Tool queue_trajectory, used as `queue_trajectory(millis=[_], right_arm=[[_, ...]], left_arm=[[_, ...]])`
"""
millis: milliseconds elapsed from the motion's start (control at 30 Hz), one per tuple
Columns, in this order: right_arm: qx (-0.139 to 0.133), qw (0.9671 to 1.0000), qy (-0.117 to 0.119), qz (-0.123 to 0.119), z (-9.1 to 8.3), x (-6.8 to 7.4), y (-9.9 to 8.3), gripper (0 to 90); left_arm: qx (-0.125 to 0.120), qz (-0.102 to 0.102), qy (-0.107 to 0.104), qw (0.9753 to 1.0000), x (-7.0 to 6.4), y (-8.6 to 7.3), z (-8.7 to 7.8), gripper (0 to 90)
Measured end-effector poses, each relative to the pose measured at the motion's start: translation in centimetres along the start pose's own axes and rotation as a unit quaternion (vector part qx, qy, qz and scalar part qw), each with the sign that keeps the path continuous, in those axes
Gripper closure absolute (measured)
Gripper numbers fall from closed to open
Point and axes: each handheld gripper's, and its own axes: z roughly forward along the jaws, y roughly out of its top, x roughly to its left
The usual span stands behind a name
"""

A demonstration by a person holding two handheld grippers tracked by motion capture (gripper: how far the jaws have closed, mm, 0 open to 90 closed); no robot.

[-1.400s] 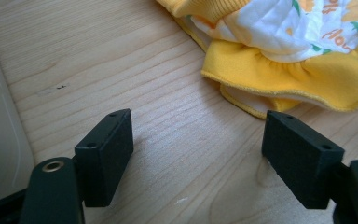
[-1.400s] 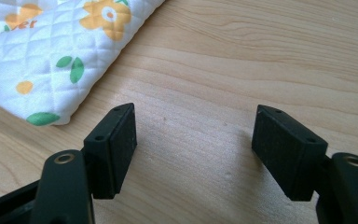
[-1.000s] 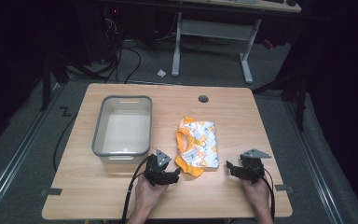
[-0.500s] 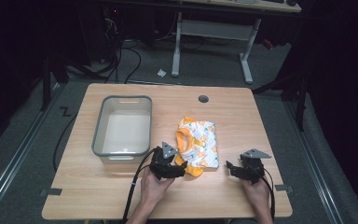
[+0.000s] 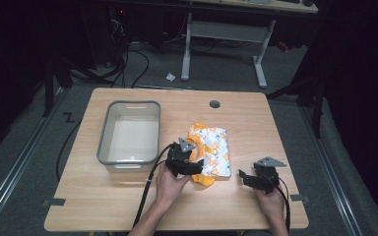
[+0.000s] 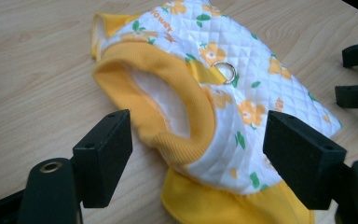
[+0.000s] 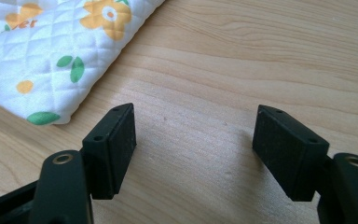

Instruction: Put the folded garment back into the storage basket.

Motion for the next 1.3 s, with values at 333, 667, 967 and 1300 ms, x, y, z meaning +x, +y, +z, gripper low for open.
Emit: queue_trajectory(millis=[333,667,967,1300], right_arm=[[0.000,1.0000,0.000,0.000,0.0,0.0,0.0,30.3],[0.000,1.0000,0.000,0.000,0.0,0.0,0.0,30.2],[0.000,1.0000,0.000,0.001,0.0,0.0,0.0,30.2],[0.001,1.0000,0.000,0.002,0.0,0.0,0.0,30.2]], left_arm=[[0.009,-0.010,0.007,0.9999,0.6,1.1,1.5,21.6],[0.033,-0.025,0.017,0.9990,1.5,2.4,3.9,20.5],[0.060,-0.043,0.040,0.9964,2.3,2.3,6.4,20.5],[0.079,-0.040,0.059,0.9943,2.8,1.7,8.0,18.4]])
